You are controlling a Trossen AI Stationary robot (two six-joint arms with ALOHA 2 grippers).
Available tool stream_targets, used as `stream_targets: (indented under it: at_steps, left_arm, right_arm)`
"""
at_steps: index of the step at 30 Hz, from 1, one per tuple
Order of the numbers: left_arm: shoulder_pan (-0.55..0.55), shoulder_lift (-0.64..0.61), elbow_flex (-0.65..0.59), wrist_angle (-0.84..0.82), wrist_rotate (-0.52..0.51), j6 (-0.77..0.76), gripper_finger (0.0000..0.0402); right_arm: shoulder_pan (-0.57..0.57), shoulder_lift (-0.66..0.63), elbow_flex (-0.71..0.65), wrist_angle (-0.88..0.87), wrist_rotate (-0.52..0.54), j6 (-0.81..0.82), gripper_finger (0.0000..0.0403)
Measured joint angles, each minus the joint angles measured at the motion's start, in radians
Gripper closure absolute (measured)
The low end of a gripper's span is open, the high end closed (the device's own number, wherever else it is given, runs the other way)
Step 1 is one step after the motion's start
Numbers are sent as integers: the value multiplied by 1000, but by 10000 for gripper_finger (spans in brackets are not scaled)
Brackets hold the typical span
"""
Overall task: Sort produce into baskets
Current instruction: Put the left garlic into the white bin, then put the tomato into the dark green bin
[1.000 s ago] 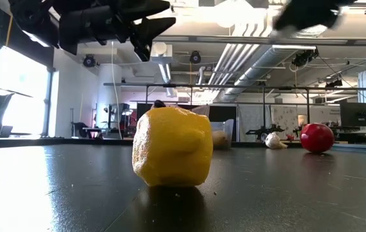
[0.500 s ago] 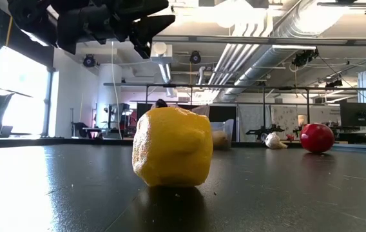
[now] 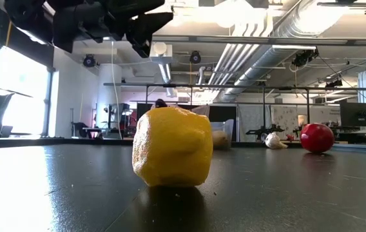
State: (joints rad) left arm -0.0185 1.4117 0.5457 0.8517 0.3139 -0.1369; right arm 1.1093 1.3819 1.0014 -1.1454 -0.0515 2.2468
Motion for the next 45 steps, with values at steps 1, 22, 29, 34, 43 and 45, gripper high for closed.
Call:
stream_targets:
  at_steps: [1, 22, 29, 34, 43, 45]
  left_arm:
    - [-5, 0, 0, 0, 0, 9, 266]
    - [-24, 0, 0, -56, -4, 45, 266]
    - [-24, 0, 0, -99, -14, 10, 266]
    - [-24, 0, 0, -99, -72, -1, 266]
    - [-69, 0, 0, -99, -120, 45, 282]
    - [-89, 0, 0, -100, -120, 61, 291]
  right_arm:
    - [0, 0, -12, 19, -15, 0, 281]
    - [-2, 0, -121, 147, -82, 37, 202]
    - [-5, 0, -115, 141, -180, -22, 171]
    - [-3, 0, -55, 129, -188, -77, 187]
    - [-3, -1, 62, 36, -110, -185, 253]
    - [-3, -1, 73, 22, -84, -220, 273]
